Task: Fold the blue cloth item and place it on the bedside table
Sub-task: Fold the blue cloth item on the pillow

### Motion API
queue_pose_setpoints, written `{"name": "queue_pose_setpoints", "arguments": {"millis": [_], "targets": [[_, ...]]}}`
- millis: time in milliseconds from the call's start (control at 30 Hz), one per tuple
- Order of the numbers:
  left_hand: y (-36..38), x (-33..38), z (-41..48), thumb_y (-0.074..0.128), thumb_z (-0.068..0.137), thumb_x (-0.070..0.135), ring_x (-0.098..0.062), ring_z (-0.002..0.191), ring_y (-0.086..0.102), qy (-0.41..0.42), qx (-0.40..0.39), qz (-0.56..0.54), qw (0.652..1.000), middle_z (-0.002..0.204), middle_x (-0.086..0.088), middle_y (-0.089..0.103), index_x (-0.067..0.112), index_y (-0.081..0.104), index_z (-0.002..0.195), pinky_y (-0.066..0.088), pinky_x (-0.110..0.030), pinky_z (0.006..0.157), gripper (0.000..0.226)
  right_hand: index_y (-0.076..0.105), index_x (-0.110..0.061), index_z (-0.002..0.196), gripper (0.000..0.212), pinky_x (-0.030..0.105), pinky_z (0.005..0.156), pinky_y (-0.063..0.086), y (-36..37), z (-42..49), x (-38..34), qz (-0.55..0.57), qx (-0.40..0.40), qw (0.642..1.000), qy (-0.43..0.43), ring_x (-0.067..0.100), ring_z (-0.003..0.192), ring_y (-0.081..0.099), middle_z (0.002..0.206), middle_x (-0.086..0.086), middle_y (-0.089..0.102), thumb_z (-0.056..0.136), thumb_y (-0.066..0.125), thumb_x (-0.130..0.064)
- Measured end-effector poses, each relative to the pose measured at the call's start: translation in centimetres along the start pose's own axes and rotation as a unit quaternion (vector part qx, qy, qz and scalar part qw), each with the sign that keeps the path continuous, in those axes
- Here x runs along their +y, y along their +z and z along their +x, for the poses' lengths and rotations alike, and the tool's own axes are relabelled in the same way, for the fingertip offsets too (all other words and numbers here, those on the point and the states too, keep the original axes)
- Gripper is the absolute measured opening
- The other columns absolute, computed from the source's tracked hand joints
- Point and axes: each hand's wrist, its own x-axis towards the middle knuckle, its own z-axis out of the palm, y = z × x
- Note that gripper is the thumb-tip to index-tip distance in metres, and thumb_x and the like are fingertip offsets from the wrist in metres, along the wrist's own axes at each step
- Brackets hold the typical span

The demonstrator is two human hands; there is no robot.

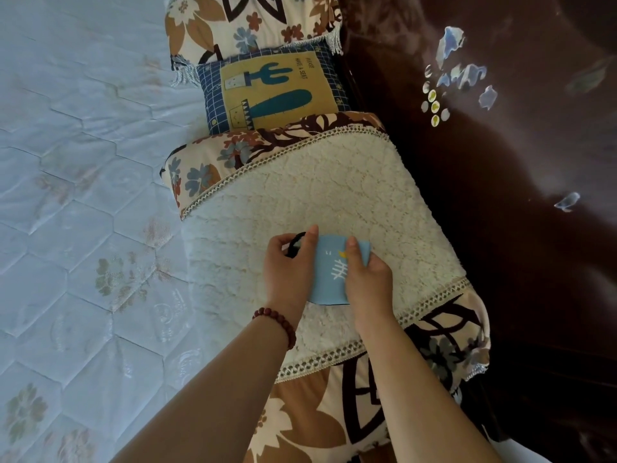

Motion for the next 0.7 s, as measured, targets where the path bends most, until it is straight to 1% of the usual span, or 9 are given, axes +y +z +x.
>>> {"name": "queue_pose_setpoints", "arguments": {"millis": [67,133,200,267,333,433,533,633,700], "targets": [[0.0,0.2,-0.6,0.070,0.070,0.054,-0.002,0.075,0.061,-0.015,-0.029,-0.020,0.999,0.089,0.012,0.061,0.026,0.056,0.100,0.045,-0.013,0.052,0.044,0.063,-0.021,0.070,0.029,0.016,0.046,0.048,-0.2,-0.3,-0.4,0.019,0.021,0.999,-0.019,-0.004,0.047,0.061,0.065,-0.005,0.066,0.091,0.056,-0.040],[-0.3,0.6,-1.2,0.075,0.071,0.042,-0.010,0.083,0.065,-0.042,-0.084,-0.057,0.994,0.097,0.005,0.065,0.019,0.058,0.107,0.052,-0.020,0.060,0.045,0.063,-0.024,0.071,0.026,0.014,0.047,0.048,-0.4,-0.5,-0.9,0.032,0.031,0.998,-0.036,-0.005,0.049,0.061,0.067,-0.006,0.066,0.091,0.056,-0.039],[-1.0,1.0,-1.8,0.074,0.077,0.023,-0.020,0.083,0.069,-0.092,-0.161,-0.146,0.972,0.096,-0.005,0.071,0.011,0.064,0.101,0.057,-0.031,0.067,0.029,0.064,-0.027,0.072,0.024,0.017,0.051,0.050,-0.6,-0.8,-1.6,0.048,0.023,0.998,-0.040,-0.004,0.052,0.062,0.069,-0.007,0.067,0.090,0.057,-0.041],[-1.9,1.5,-2.4,0.070,0.080,0.011,-0.021,0.079,0.071,-0.125,-0.213,-0.222,0.943,0.088,-0.008,0.075,0.008,0.067,0.096,0.058,-0.033,0.065,0.016,0.066,-0.027,0.069,0.025,0.024,0.056,0.051,-0.8,-1.4,-2.3,0.071,0.011,0.997,-0.027,0.000,0.055,0.064,0.066,-0.008,0.068,0.088,0.060,-0.043],[-2.7,2.3,-3.3,0.067,0.082,0.008,-0.022,0.079,0.072,-0.127,-0.220,-0.247,0.935,0.090,-0.009,0.074,0.006,0.066,0.100,0.058,-0.033,0.063,0.018,0.067,-0.025,0.064,0.030,0.028,0.058,0.054,-1.1,-2.3,-3.1,0.097,-0.013,0.995,0.004,0.007,0.058,0.067,0.062,-0.007,0.071,0.084,0.063,-0.047],[-3.5,4.0,-5.2,0.065,0.083,0.006,-0.022,0.079,0.071,-0.113,-0.211,-0.266,0.934,0.093,-0.010,0.073,0.004,0.064,0.107,0.059,-0.034,0.063,0.024,0.071,-0.022,0.076,0.035,0.037,0.069,0.058,-1.8,-4.1,-4.8,0.145,-0.064,0.985,0.064,0.021,0.077,0.072,0.081,0.004,0.076,0.079,0.063,-0.056],[-4.3,5.8,-7.2,0.063,0.084,0.005,-0.021,0.076,0.071,-0.100,-0.200,-0.279,0.934,0.087,-0.008,0.074,0.005,0.065,0.103,0.059,-0.033,0.060,0.019,0.069,-0.018,0.100,0.047,0.034,0.064,0.058,-2.7,-5.8,-6.4,0.213,-0.114,0.965,0.103,0.020,0.081,0.074,0.089,0.005,0.077,0.081,0.058,-0.059],[-5.2,7.5,-9.3,0.062,0.085,0.005,-0.025,0.084,0.068,-0.093,-0.185,-0.293,0.933,0.097,-0.012,0.071,0.003,0.063,0.108,0.060,-0.037,0.068,0.023,0.066,-0.016,0.105,0.044,0.034,0.060,0.058,-3.4,-7.8,-7.7,0.276,-0.152,0.942,0.114,0.020,0.079,0.074,0.088,0.005,0.078,0.085,0.054,-0.054],[-6.1,8.6,-10.9,0.062,0.085,0.006,-0.024,0.080,0.068,-0.091,-0.161,-0.317,0.930,0.091,-0.011,0.071,0.005,0.065,0.101,0.059,-0.034,0.064,0.017,0.065,-0.014,0.108,0.042,0.035,0.059,0.058,-3.5,-9.5,-8.9,0.287,-0.167,0.937,0.108,0.021,0.078,0.073,0.094,0.008,0.076,0.088,0.053,-0.049]]}}
